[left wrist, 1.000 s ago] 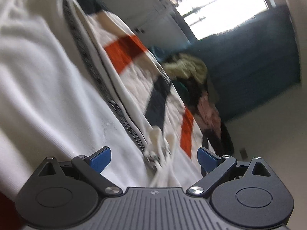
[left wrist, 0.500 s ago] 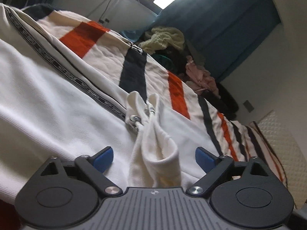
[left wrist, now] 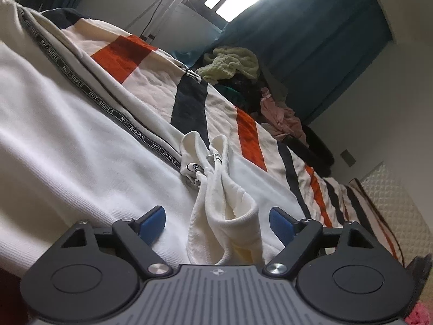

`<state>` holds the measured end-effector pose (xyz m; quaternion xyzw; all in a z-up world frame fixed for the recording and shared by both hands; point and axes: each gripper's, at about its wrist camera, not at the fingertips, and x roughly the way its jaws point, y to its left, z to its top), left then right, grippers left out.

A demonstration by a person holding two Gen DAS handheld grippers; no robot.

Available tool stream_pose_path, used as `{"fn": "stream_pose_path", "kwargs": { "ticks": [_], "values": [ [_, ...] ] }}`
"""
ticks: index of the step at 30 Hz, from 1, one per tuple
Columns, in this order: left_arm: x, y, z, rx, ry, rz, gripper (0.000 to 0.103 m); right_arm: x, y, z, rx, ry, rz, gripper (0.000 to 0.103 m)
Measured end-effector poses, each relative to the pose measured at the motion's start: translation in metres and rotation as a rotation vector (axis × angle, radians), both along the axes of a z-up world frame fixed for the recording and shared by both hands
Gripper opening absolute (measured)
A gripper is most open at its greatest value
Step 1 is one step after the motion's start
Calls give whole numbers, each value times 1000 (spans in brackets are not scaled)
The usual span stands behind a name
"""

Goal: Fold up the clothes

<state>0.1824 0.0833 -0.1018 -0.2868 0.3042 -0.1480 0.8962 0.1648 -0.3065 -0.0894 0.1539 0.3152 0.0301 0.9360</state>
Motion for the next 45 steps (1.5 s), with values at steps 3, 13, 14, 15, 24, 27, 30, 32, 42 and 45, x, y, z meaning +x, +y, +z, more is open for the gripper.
{"fn": "stream_pose_path", "kwargs": {
  "ticks": [3,13,14,15,24,27,30,32,42,45],
  "values": [
    [1,-2,-1,3,-7,-2,85,0,8,-4,-51,2,11,58],
    [3,-10,-8,130,-14,32,66,-3,8,-4,-38,-8,2,59],
    [2,-10,-8,128,-17,32,61,-3,8,-4,-35,-10,-1,59],
    [2,-10,-7,126,-20,31,56,-3,8,-4,-31,-11,-4,59],
    [-11,-2,6,110,-36,58,7,-3,7,1,17,-33,-4,59],
    [-19,6,12,92,-41,80,7,-3,8,5,55,-50,15,59],
    [-27,13,18,75,-47,101,7,-4,13,11,26,-66,31,57],
    [-33,18,22,63,-50,115,7,-5,16,15,6,-72,37,58],
    [-52,10,25,155,19,112,8,4,1,1,-21,13,-42,58],
    [-58,8,27,186,35,115,11,6,5,-2,-53,19,-35,59]
  ]
}}
